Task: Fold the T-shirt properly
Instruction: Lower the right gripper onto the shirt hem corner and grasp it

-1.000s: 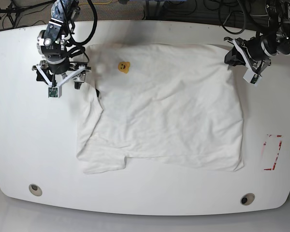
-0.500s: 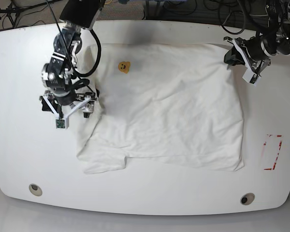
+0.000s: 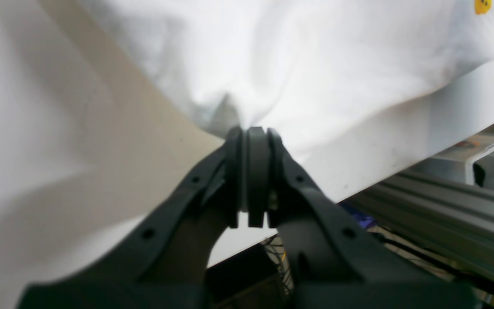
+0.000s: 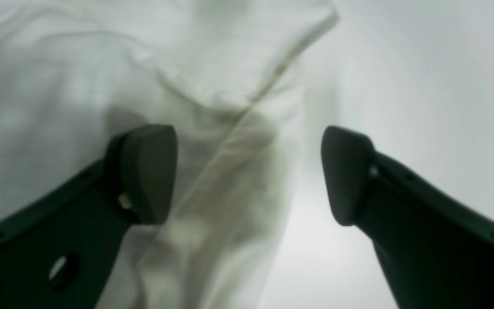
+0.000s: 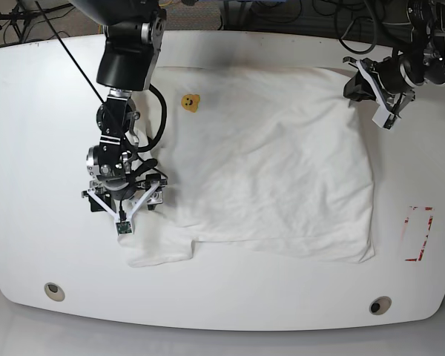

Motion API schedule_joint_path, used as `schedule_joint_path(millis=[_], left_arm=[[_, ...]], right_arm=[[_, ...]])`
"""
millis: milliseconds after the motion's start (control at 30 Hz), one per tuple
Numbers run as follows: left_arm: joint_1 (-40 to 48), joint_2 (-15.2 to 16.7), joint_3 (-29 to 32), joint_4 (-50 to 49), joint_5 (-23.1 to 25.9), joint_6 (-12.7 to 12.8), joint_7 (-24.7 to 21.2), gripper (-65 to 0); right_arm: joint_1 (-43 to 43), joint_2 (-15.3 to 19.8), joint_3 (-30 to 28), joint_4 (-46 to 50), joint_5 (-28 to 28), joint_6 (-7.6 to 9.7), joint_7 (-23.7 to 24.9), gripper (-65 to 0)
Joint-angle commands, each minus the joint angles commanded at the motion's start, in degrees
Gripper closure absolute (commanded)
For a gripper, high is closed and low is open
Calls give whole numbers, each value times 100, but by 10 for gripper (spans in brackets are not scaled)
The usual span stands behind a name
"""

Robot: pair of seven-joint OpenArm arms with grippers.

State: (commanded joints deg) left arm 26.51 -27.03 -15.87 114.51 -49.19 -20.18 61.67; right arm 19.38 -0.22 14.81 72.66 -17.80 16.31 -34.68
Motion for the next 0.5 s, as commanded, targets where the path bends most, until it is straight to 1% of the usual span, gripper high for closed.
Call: schedule_joint_path(millis=[67, 133, 233, 333, 467, 500], left_arm=[[0, 0, 0, 0, 9, 0, 0, 0], [0, 0, 0, -9, 9, 0, 0, 0], [0, 0, 0, -9, 18, 0, 0, 0], [0, 0, 0, -9, 18, 0, 0, 0], [0, 0, 0, -9, 18, 0, 0, 0], [0, 0, 0, -9, 18, 0, 0, 0]], right_arm=[[70, 9, 0, -273, -97, -158, 185, -491], [97, 18, 0, -448, -149, -237, 343, -491], [97, 18, 0, -571, -167, -290, 484, -491], [62, 26, 0, -589, -176, -308, 484, -491], [18, 35, 0, -589, -176, -378, 484, -490], [-26, 105, 0, -580, -176, -378, 484, -490]])
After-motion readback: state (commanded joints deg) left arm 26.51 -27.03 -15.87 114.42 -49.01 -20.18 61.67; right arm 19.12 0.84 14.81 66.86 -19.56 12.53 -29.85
